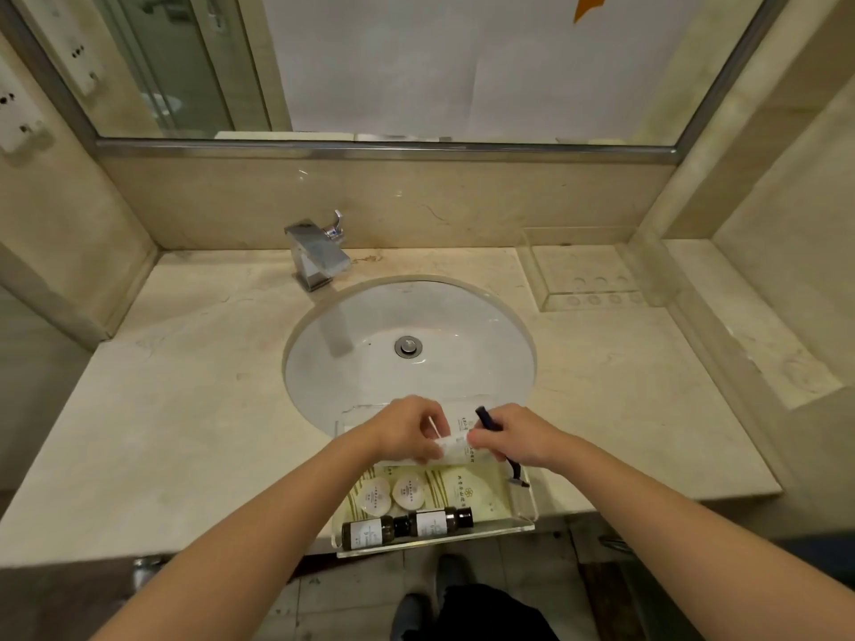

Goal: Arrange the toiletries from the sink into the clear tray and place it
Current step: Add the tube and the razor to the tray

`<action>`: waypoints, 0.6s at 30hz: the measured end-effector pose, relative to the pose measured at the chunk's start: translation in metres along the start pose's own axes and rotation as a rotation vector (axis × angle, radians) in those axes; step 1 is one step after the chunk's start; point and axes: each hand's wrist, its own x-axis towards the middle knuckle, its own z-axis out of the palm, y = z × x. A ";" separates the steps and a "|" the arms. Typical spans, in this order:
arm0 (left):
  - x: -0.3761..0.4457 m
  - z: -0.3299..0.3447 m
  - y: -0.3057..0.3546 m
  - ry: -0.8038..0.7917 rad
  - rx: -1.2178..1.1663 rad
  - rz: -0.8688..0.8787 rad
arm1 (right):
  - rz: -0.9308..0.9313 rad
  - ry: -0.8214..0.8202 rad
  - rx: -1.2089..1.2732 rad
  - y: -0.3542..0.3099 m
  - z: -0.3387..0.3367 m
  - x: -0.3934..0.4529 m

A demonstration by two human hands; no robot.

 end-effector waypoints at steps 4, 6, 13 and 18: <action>0.001 0.011 -0.010 -0.119 0.133 -0.036 | 0.022 -0.123 -0.213 0.014 0.014 0.002; 0.003 0.017 -0.012 -0.114 0.225 -0.027 | 0.023 -0.116 -0.311 0.016 0.016 0.003; 0.011 0.027 -0.012 -0.062 0.331 -0.040 | -0.026 -0.001 -0.685 0.012 0.016 0.007; 0.012 0.028 -0.014 -0.013 0.330 -0.056 | -0.083 -0.044 -0.810 0.001 0.028 0.008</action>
